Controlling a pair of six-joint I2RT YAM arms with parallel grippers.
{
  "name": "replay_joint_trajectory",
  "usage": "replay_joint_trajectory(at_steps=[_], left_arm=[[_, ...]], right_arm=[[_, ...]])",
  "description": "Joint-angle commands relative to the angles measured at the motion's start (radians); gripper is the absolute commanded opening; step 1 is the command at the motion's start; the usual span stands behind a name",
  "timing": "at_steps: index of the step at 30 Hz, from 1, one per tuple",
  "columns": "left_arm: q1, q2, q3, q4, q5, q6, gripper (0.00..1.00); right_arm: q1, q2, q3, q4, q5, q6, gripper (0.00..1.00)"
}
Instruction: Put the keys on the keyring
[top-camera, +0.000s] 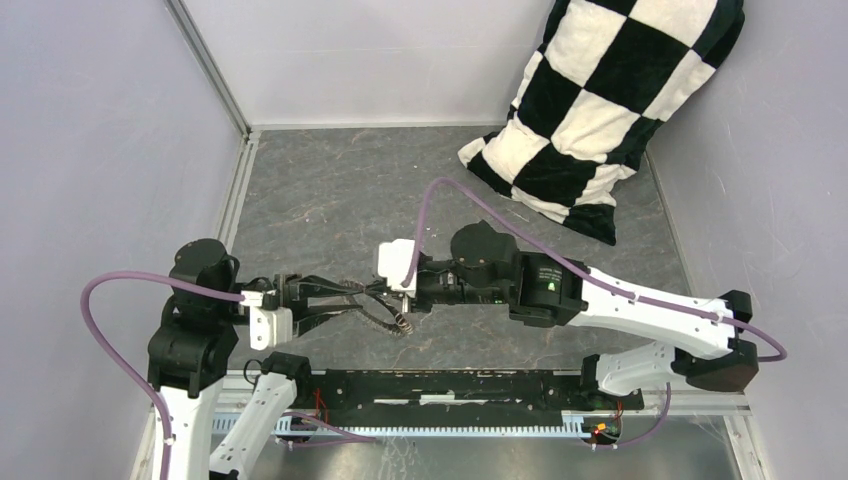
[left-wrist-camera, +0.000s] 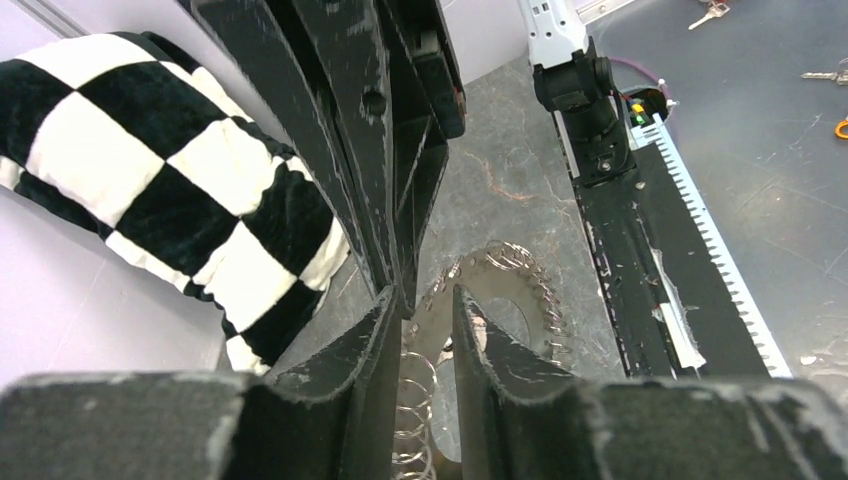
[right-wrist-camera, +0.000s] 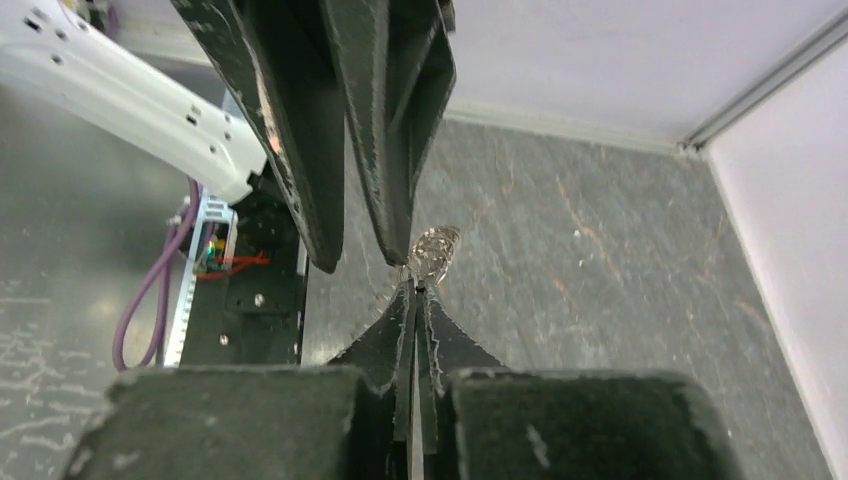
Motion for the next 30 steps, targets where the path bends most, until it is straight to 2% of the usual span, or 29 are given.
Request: replay_joint_trajectory(at_steps=[1, 6, 12, 15, 22, 24, 30], left_arm=[[-0.003, -0.006, 0.008, -0.021, -0.01, 0.048, 0.29], [-0.003, -0.003, -0.008, -0.021, -0.044, 0.003, 0.22], [-0.003, -0.001, -0.04, -0.023, -0.124, -0.021, 0.29], [-0.003, 0.01, -0.041, -0.078, -0.14, 0.03, 0.32], [-0.003, 0.01, -0.047, -0.087, -0.144, 0.034, 0.3], [-0.003, 0.009, -0.049, -0.087, -0.146, 0.034, 0.29], [-0.003, 0.01, -0.046, -0.086, -0.126, 0.037, 0.15]], right_arm=[[0.006, 0.042, 0.129, -0.169, 0.044, -0.022, 0.01], [0.029, 0.093, 0.221, -0.249, 0.074, -0.039, 0.01], [0.056, 0.164, 0.344, -0.349, 0.104, -0.062, 0.01], [0.07, 0.189, 0.392, -0.39, 0.118, -0.068, 0.01], [0.098, 0.22, 0.45, -0.422, 0.132, -0.081, 0.01], [0.103, 0.225, 0.459, -0.424, 0.132, -0.085, 0.01], [0.111, 0.239, 0.468, -0.418, 0.131, -0.087, 0.01]])
